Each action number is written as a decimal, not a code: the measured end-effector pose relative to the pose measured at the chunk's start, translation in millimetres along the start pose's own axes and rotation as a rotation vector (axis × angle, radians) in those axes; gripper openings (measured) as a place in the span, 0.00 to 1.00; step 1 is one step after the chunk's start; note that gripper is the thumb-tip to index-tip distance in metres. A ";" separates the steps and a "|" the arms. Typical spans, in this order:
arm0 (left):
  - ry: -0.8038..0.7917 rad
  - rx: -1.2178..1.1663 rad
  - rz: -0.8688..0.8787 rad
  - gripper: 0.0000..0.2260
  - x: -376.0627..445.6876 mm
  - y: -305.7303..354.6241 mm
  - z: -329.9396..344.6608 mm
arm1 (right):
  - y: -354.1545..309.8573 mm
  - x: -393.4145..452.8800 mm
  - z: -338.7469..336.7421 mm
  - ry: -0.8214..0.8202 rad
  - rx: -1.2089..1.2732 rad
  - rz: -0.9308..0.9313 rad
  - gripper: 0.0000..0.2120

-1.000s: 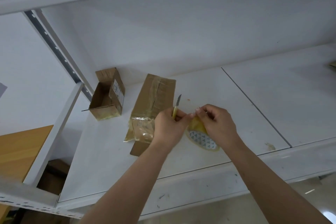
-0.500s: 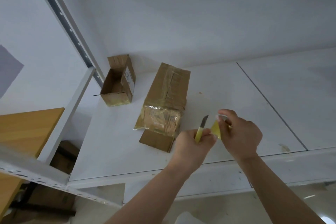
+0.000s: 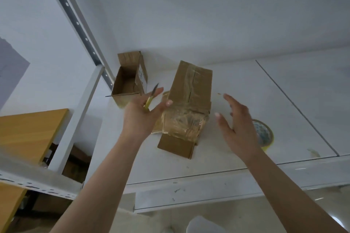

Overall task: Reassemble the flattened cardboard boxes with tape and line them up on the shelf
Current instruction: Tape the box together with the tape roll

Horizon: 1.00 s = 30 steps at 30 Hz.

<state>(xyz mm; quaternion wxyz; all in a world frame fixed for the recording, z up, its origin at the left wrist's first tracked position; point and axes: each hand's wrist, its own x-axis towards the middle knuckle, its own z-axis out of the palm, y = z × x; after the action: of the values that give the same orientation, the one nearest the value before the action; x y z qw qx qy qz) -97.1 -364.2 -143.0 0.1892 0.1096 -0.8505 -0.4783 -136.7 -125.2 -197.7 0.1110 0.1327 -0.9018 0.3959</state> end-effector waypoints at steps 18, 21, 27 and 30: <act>-0.001 0.189 0.316 0.27 13.4 -60.9 21.4 | -41.3 12.7 58.6 0.002 -0.002 -0.018 0.36; 0.004 0.175 0.313 0.27 9.9 -62.4 26.4 | -44.7 15.4 62.9 0.012 -0.050 0.006 0.35; -0.096 -0.305 0.160 0.31 12.7 -60.0 7.8 | -50.5 22.1 40.9 -0.046 0.090 0.050 0.33; -0.035 -0.437 0.094 0.24 22.3 -49.9 4.9 | -59.8 26.4 26.1 -0.052 0.163 0.049 0.33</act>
<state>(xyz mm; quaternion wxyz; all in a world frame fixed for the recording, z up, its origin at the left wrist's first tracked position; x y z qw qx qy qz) -119.1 -394.5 -183.2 0.2158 0.0179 -0.7340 -0.6438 -144.4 -187.6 -166.0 0.0665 0.1294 -0.8722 0.4670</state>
